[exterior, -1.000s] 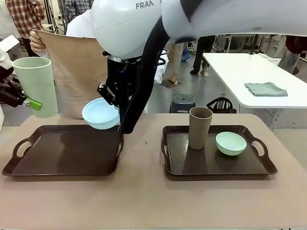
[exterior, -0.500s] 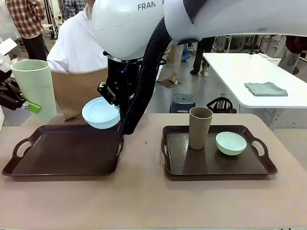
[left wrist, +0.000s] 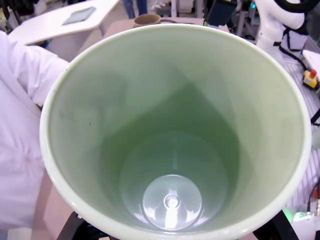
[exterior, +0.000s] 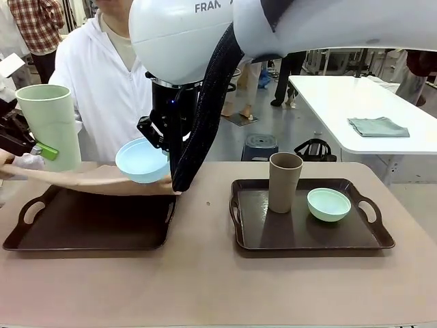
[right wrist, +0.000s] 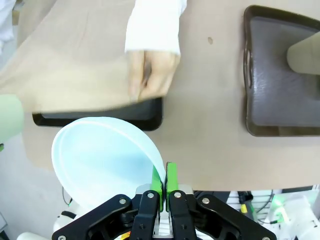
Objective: Set up a tray with a mat and arrange the tableware.
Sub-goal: Place the Picnic Bowl and Reusable plastic cup back onto the Handle tray in front of the human's position.
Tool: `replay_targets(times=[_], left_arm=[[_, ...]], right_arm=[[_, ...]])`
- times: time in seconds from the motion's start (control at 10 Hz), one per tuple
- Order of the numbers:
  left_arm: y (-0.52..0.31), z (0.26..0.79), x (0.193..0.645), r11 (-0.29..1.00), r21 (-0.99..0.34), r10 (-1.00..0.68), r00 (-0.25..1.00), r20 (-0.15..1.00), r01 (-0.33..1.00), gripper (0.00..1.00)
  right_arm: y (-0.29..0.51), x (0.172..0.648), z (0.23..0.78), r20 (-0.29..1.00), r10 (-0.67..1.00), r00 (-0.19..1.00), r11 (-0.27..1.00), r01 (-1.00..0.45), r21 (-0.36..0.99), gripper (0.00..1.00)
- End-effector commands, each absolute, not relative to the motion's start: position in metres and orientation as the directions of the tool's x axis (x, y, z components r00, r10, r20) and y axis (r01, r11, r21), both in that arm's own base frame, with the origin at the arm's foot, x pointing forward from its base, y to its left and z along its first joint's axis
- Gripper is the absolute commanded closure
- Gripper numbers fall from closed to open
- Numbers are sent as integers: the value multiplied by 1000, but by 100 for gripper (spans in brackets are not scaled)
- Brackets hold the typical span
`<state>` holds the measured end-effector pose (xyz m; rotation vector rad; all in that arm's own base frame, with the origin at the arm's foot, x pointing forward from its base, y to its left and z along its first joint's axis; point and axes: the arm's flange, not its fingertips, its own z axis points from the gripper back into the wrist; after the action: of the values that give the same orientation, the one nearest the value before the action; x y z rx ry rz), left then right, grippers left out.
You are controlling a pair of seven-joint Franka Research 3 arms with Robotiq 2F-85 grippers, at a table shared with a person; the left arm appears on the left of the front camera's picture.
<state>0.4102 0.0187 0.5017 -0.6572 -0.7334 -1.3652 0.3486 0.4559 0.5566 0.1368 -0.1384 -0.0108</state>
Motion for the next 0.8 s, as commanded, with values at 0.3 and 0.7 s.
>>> replay_targets(times=[0.3,0.7], left_arm=[[19,504,413,94,4,-618,55,784,996,100],[19,504,413,94,4,-618,55,784,996,100]], right_arm=[[454,347,556,137,-21,990,991,2,135,100],[454,347,556,137,-21,990,991,2,135,100]])
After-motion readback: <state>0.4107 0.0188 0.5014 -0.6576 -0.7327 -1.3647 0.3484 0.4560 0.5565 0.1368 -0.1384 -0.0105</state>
